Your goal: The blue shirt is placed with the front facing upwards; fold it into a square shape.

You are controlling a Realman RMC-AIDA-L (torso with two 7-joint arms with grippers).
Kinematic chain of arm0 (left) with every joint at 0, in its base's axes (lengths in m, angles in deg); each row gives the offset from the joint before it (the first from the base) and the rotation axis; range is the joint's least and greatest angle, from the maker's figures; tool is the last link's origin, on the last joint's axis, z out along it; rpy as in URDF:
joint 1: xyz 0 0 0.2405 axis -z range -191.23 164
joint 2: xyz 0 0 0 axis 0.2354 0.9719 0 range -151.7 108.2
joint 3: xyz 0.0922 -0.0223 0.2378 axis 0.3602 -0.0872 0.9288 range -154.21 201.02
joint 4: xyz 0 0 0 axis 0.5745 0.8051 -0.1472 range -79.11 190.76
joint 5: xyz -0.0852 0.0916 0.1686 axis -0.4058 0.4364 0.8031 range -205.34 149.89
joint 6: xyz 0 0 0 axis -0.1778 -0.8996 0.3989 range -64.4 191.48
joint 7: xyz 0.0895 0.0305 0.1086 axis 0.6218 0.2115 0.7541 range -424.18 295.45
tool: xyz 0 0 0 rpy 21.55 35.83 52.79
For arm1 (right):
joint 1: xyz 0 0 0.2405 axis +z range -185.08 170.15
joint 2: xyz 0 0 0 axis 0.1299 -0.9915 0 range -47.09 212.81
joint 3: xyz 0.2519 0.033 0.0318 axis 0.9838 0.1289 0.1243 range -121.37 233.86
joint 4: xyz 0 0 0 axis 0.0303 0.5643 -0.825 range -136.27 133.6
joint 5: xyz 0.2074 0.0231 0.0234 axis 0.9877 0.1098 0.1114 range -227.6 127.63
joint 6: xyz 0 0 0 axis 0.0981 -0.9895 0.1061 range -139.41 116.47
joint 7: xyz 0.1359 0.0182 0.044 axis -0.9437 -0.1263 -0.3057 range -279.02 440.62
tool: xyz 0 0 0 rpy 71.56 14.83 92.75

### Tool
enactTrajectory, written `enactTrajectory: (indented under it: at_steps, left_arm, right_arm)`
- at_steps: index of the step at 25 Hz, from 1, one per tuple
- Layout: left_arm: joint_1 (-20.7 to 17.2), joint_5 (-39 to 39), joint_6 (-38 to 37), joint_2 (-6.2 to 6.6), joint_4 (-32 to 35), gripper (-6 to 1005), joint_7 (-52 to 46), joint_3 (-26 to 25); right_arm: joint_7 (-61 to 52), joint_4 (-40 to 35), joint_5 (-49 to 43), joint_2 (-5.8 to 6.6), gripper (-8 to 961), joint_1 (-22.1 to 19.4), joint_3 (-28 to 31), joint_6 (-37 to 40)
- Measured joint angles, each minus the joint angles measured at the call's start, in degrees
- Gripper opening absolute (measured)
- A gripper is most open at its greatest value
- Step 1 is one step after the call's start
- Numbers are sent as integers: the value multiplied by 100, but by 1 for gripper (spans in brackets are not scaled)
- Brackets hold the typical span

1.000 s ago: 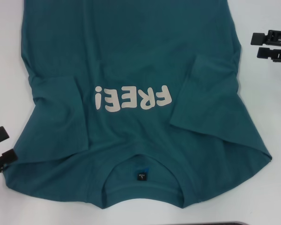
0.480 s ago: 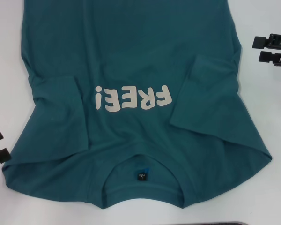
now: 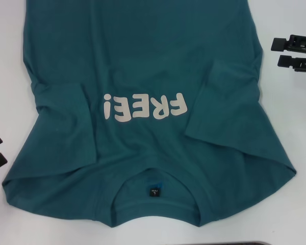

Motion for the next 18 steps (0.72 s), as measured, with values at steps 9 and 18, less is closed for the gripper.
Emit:
enactTrajectory:
  at_steps: [9,18]
  left_arm:
    - [117,166,-596,126,-38,856,-104,94]
    - [-136,501,-670,146,-609,835,-105,55]
  right_arm:
    - [0,-20,14,-13,829,14,8,-6]
    - [4,-35,-16,42,829,6,-31,-14]
